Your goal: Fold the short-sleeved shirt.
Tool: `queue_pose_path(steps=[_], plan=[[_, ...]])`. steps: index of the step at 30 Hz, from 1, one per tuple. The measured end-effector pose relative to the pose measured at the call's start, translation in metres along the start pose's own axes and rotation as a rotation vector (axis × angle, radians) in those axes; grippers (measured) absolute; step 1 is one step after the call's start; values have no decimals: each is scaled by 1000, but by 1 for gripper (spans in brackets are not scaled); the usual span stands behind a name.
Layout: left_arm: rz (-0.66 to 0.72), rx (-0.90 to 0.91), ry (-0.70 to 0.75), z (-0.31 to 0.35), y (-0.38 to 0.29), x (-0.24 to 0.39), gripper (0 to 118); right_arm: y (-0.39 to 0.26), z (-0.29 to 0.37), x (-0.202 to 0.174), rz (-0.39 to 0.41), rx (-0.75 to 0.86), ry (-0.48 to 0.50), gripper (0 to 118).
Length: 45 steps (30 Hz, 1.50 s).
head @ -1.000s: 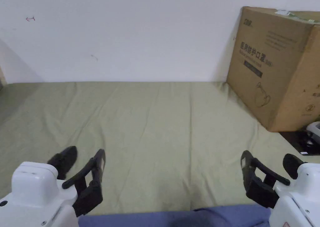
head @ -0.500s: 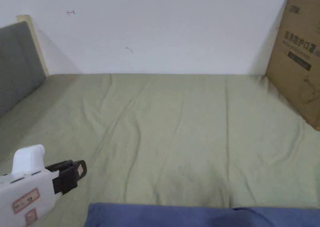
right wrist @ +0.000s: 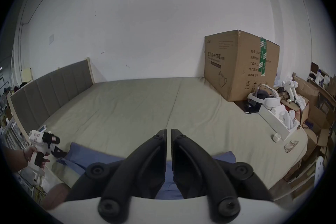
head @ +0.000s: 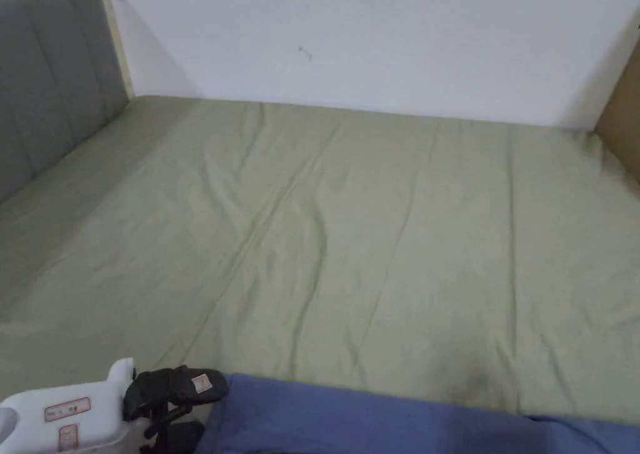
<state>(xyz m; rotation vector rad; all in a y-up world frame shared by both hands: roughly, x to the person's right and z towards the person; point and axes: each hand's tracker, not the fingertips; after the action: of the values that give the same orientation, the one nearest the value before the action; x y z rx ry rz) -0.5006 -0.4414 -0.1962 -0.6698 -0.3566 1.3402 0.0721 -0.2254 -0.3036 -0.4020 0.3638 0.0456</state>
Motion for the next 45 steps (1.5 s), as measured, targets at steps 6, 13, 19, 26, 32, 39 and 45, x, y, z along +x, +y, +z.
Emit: queue_pose_path(steps=[6,13,19,26,32,39,45], plan=[[-65,-167,-68,-64,2,-3,104,5,-11,-9,-50,-56,38,5],[-137,-97,222,-62,10,-10,6,10,-13,-8,-64,-82,42,5],[-576,-32,823,-24,-12,77,7,9,-8,0,-53,-72,50,5],[-744,-2,1107,-61,-40,133,7,-4,-1,6,-88,-88,74,5],[-342,-198,417,-161,-75,156,85,-4,12,22,-115,-90,76,5],[-442,-275,439,-211,-80,181,111,-7,22,40,-140,-88,55,5],[-624,-131,549,-158,-81,191,50,-12,18,43,-166,-98,62,5]])
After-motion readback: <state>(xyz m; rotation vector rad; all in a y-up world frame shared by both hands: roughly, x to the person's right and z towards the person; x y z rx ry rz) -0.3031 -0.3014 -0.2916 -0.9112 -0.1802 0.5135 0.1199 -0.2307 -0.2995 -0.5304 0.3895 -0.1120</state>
